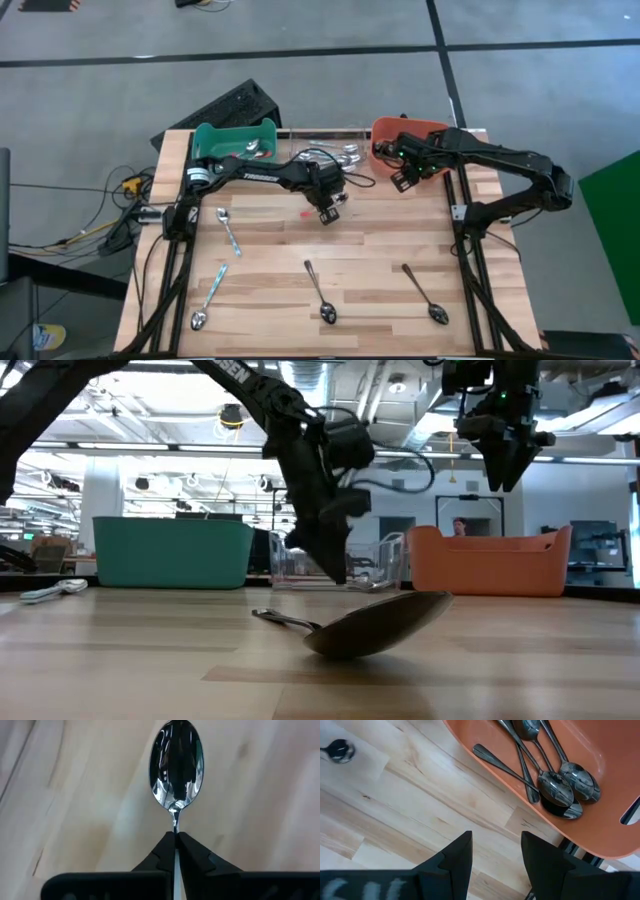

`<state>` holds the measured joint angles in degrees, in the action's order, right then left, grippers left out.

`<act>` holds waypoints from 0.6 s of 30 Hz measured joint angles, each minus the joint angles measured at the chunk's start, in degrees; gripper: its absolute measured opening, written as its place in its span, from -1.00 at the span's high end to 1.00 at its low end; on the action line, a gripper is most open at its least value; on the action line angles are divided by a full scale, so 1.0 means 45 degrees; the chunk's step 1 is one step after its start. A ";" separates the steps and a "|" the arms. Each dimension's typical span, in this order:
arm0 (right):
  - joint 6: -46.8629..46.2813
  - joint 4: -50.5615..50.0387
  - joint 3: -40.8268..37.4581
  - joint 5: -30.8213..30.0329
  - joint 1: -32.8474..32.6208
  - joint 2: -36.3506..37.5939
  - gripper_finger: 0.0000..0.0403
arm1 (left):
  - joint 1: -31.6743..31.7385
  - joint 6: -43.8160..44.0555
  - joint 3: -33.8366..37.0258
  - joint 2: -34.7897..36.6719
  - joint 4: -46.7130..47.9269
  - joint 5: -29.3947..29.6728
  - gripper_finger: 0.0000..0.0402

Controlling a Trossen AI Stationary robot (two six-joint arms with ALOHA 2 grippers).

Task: Sort silverware by color (type)
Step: Put the orange spoon into the green bin

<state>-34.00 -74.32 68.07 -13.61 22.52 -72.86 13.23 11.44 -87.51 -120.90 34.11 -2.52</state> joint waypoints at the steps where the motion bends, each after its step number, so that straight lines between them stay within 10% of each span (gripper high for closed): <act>1: 0.0005 0.0004 0.0000 -0.0013 0.0000 0.0000 0.06 | 0.0000 0.0000 -0.0009 0.0150 0.0021 -0.0079 1.00; 18: 0.0321 0.0049 0.0000 -0.0008 0.0000 0.0000 0.06 | 0.0127 -0.1965 -0.0062 0.3459 0.2369 0.1501 1.00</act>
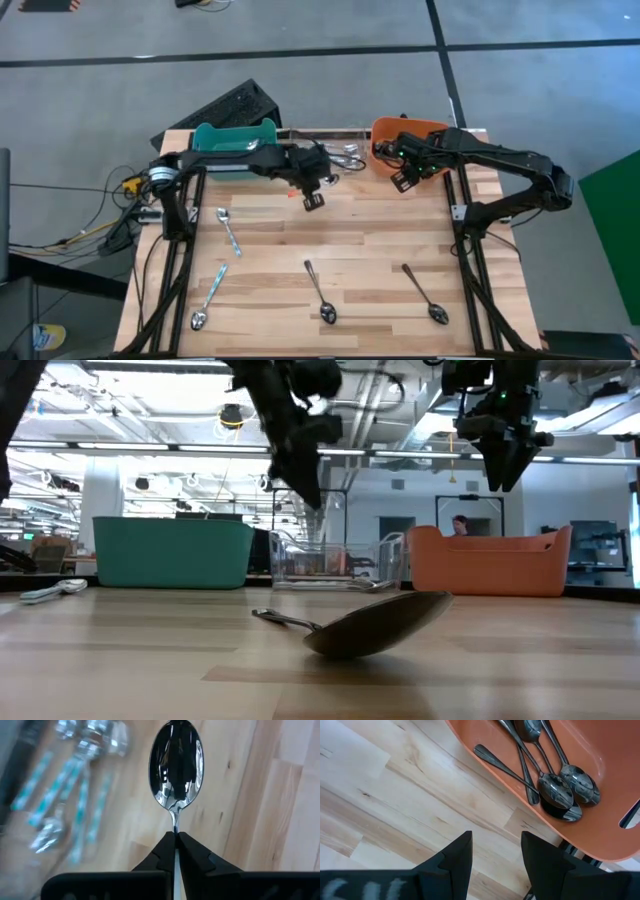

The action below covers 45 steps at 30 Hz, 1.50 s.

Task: Sort silverware by color (type)
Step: Put the orange spoon into the green bin

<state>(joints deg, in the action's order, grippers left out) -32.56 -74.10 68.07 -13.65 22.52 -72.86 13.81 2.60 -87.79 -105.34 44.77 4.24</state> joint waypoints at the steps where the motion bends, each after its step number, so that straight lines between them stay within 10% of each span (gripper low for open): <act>1: 0.0000 0.0005 0.0000 0.0000 0.0000 0.0000 0.06 | 0.0037 -0.0006 0.0000 0.0259 0.0080 0.0123 1.00; 20: 0.0005 0.0482 -0.0005 0.0015 0.0000 -0.0005 0.06 | 0.4162 -0.2353 -0.0024 0.3268 0.4240 0.3743 1.00; 33: 0.0049 0.0524 -0.0005 0.0019 0.0000 -0.0005 0.06 | 0.7857 -0.3436 0.2175 0.3174 0.3675 0.2172 1.00; 45: 0.0046 0.0653 -0.0005 0.0024 0.0000 -0.0005 0.06 | 0.8410 -0.3446 0.5198 0.3167 0.1631 0.0946 0.99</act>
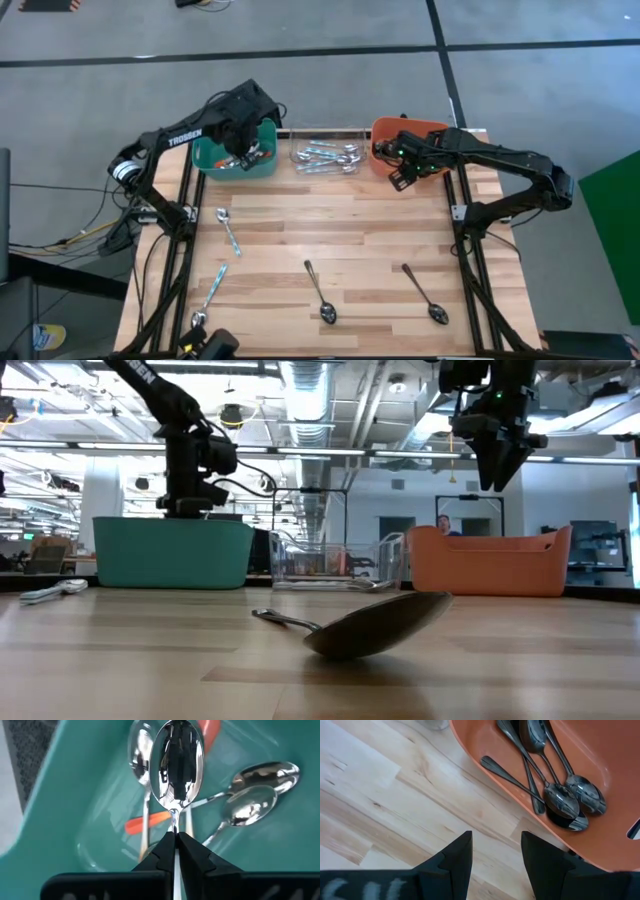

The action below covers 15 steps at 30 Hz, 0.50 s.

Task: Sort silverware by color (type)
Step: Put the orange spoon into the green bin, then put the black spoon into the orange bin

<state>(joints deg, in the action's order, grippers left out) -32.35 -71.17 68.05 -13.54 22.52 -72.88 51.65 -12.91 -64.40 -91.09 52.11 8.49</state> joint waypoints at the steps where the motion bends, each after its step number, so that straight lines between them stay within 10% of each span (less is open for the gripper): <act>1: -0.0002 0.0022 0.0000 -0.0003 0.0000 0.0000 0.06 | -0.0003 -0.0002 0.0089 0.0000 -0.0067 -0.0063 0.98; 15: -0.0144 0.0003 0.0000 0.0083 0.0000 0.0000 0.06 | -0.0003 0.0010 0.0183 0.0000 -0.0595 -0.0059 0.74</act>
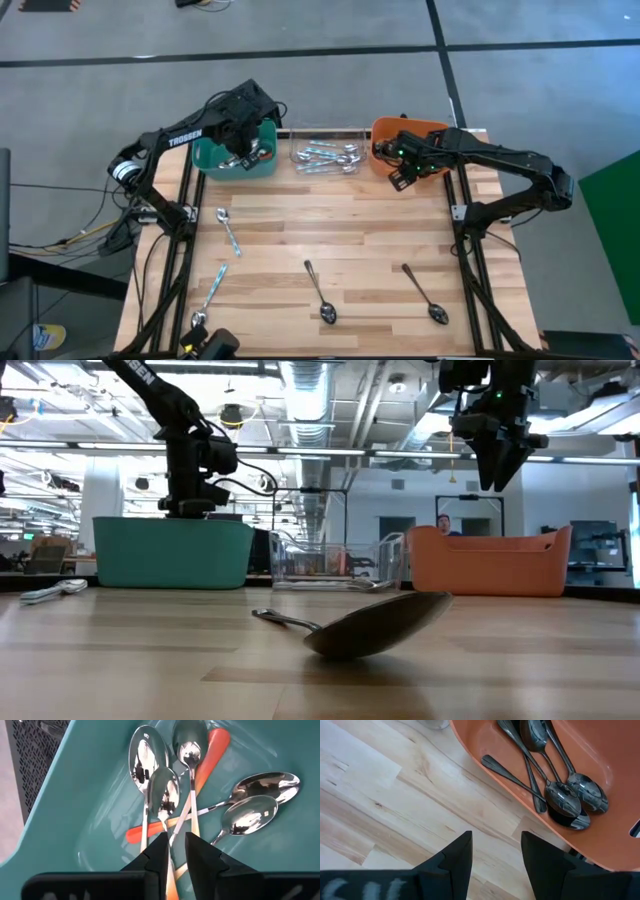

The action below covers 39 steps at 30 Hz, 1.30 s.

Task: Sort silverware by color (type)
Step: Put the black spoon into the orange bin

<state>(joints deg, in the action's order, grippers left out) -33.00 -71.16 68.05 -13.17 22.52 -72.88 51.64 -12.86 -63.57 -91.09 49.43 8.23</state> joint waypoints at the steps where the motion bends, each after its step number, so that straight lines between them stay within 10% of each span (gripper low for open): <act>1: 0.0000 -0.0005 0.0000 -0.0001 0.0000 0.0000 0.06 | 0.0000 0.0000 0.0000 0.0000 0.0020 -0.0015 0.71; 20: -0.0424 0.0507 0.0000 0.0145 -0.0573 0.0000 0.06 | -0.1138 0.0818 -0.4309 0.0000 0.3193 -0.0052 0.52; 39: -0.5426 -0.1001 0.0000 0.2618 -0.6418 0.0000 0.06 | -0.5752 0.1817 -0.5576 0.0010 0.3512 -0.1364 0.52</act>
<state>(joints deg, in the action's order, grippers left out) -57.42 -75.66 68.05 -1.39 -6.36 -72.88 25.75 -4.69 -88.66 -91.05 65.23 2.09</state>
